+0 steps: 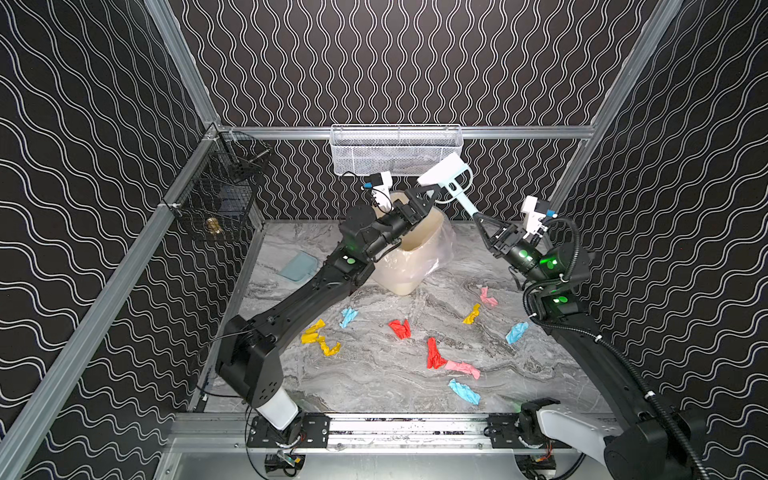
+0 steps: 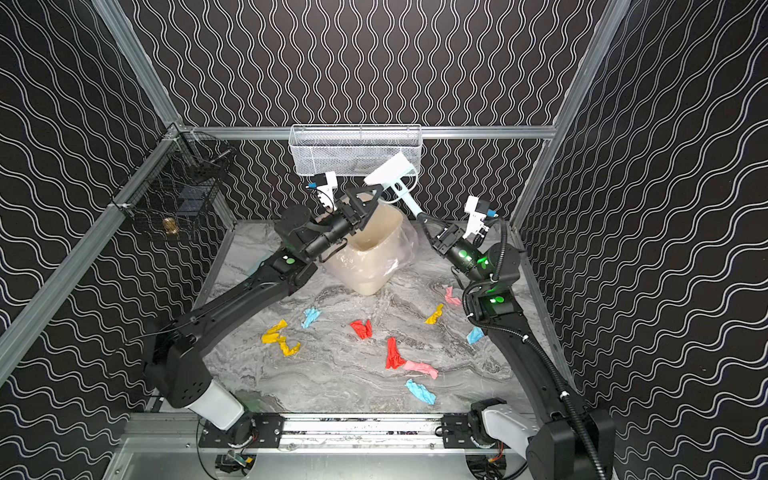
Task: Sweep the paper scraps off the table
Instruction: 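Lower the opened left gripper toward the dustpan while the right holds the brush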
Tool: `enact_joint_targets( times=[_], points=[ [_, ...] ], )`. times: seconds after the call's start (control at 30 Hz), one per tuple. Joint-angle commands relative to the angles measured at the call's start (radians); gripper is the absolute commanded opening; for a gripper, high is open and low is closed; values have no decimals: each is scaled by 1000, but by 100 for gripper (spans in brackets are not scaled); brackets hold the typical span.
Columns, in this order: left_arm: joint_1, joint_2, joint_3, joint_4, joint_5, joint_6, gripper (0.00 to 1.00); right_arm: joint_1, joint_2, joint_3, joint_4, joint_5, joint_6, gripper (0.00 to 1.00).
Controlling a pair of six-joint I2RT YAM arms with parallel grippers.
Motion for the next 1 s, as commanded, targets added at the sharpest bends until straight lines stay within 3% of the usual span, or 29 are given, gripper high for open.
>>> enact_joint_targets(
  times=[0.0, 0.23, 0.37, 0.57, 0.73, 0.97],
  points=[
    [32, -54, -9, -184, 7, 95, 99, -37, -18, 38, -80, -34, -48, 0],
    [146, -143, 90, -799, -70, 296, 99, -177, -66, 159, -397, -101, -214, 0],
    [229, -178, 87, -1013, -119, 360, 99, -250, -98, 169, -507, -123, -272, 0],
    [358, -213, 46, -1211, -185, 417, 99, -289, -127, 173, -627, -75, -340, 0],
    [454, -133, 69, -1388, -257, 441, 99, -319, -126, 184, -691, -34, -376, 0],
    [518, 43, 69, -1399, -316, 464, 99, -340, -120, 178, -727, -8, -385, 0]
  ],
)
